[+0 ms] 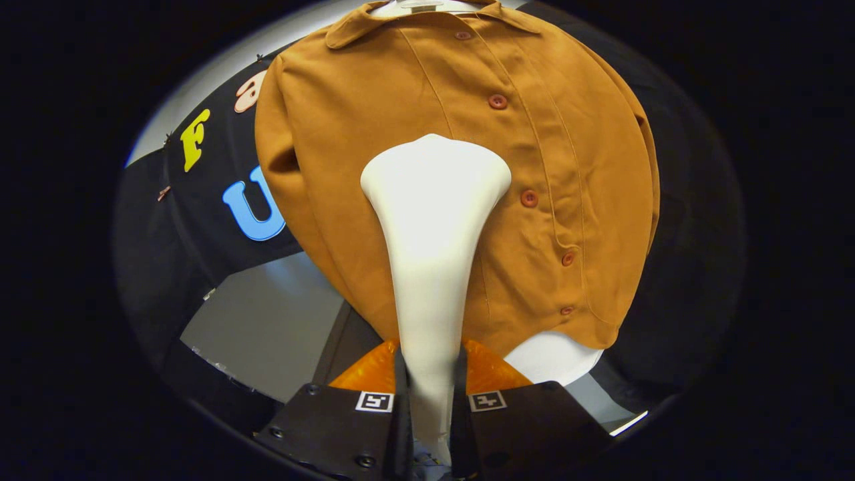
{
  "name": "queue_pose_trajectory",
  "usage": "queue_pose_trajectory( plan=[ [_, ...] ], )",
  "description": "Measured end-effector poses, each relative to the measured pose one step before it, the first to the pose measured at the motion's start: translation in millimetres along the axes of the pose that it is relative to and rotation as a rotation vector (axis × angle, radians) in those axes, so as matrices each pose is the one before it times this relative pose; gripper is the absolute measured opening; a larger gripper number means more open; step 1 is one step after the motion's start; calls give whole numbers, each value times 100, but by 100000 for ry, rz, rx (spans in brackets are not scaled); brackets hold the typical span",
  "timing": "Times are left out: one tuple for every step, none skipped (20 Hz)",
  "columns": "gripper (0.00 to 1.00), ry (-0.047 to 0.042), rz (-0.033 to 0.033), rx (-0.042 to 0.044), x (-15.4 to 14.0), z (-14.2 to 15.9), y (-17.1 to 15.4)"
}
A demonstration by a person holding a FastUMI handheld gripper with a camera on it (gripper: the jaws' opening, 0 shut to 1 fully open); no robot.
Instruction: Iron the clothes twice with a garment steamer, once on the left side and once on the right side.
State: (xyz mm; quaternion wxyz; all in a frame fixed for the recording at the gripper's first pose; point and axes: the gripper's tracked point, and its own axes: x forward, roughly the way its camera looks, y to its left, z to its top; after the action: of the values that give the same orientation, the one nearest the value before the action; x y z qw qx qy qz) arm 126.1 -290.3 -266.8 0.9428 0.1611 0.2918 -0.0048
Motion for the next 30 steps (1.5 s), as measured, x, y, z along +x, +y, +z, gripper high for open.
queue_pose_trajectory(
  plan=[
    [26, 1794, -233, 390, 387, -772, -148],
    [26, 2172, -58, 551, 273, -781, 28],
    [26, 2142, -42, 863, 350, -678, -94],
    [26, 2102, -264, 582, -8, -566, -24],
    [26, 1544, -344, 440, 143, -611, -55],
    [26, 1394, -320, 107, 130, -623, -145],
    [26, 1353, -348, 42, 290, -694, -273],
    [26, 1310, -208, 149, 300, -716, -350],
    [26, 1344, -163, 344, 138, -517, -124],
    [26, 1560, -332, 389, 134, -570, -93],
    [26, 1489, -527, 251, 163, -548, -190],
    [26, 1238, -765, -77, 23, -583, -125],
    [26, 564, -829, -189, 9, -363, -124],
    [26, 157, -717, -149, -281, -124, -118],
    [26, -180, -357, 97, -319, 18, -34],
    [26, -711, -367, 174, -429, 223, -20],
    [26, -1392, -826, 166, -448, 394, -168],
    [26, -1894, -918, 288, -648, 676, -362],
    [26, -2159, -941, 209, -751, 849, -418],
    [26, -2425, -822, 75, -818, 928, -357],
    [26, -2863, -704, -143, -767, 1099, -325],
    [26, -3316, -793, -430, -615, 1261, -410],
    [26, -3874, -812, -245, -783, 1606, -489],
    [26, -3950, -717, 60, -802, 1689, -510],
    [26, -3942, -732, 649, -724, 1475, -365],
    [26, -4014, -932, 944, -662, 2065, -418],
    [26, -3673, -1136, 547, -462, 1815, -785],
    [26, -3350, -892, 20, -77, 1761, -719],
    [26, -2846, -405, 86, 247, 1825, -387],
    [26, -2116, -122, 330, 392, 1050, -350]
  ],
)
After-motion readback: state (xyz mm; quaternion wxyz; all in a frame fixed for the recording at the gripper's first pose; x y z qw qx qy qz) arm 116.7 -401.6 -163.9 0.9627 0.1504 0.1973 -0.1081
